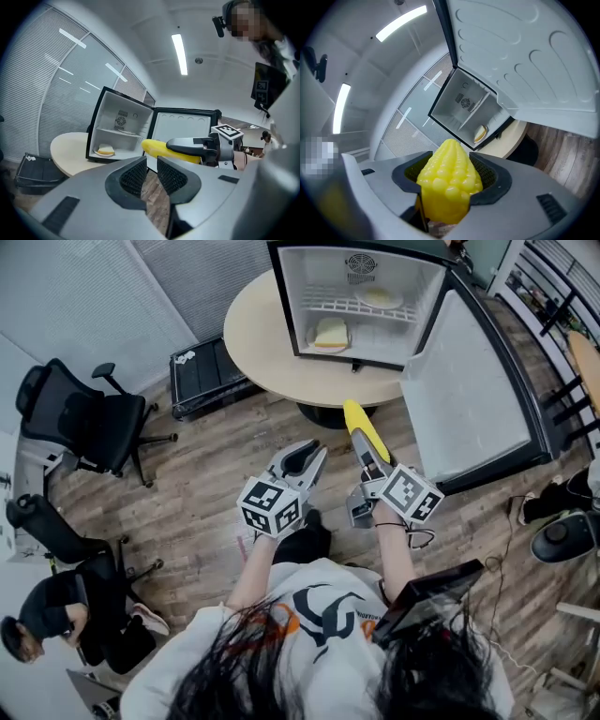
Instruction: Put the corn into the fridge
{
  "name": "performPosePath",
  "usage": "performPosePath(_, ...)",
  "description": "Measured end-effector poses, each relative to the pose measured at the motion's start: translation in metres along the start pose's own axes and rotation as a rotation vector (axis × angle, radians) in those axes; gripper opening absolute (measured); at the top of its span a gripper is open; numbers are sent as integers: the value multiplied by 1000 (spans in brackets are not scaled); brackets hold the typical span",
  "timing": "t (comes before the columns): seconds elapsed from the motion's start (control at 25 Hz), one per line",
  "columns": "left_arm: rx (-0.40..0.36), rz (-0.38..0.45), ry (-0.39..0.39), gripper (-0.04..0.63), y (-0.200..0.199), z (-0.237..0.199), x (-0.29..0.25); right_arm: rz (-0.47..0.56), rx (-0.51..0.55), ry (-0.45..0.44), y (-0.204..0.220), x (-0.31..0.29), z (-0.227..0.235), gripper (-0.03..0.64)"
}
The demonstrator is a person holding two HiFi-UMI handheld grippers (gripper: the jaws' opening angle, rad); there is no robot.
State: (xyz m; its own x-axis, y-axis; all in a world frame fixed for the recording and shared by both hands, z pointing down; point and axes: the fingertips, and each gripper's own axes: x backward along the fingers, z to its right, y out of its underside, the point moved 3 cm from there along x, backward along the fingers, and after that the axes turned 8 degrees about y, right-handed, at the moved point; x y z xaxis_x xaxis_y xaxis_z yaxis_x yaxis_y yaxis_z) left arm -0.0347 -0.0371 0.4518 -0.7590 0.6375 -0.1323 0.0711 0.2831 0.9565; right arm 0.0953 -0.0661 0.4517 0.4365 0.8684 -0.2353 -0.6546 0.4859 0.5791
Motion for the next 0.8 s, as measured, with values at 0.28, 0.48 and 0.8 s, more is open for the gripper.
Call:
performPosePath(0.28,20,-4,48,75,-13,-53,-15,4,-8,49,-3,-51,-8,253)
performPosePath(0.48,4,-6,96,75,-26,-79,-26,19,-21,75,-6,-76,-15,253)
performPosePath(0.8,12,-7,165,75,-33,-110,-46,49,-30,117,-10,-102,-15,253)
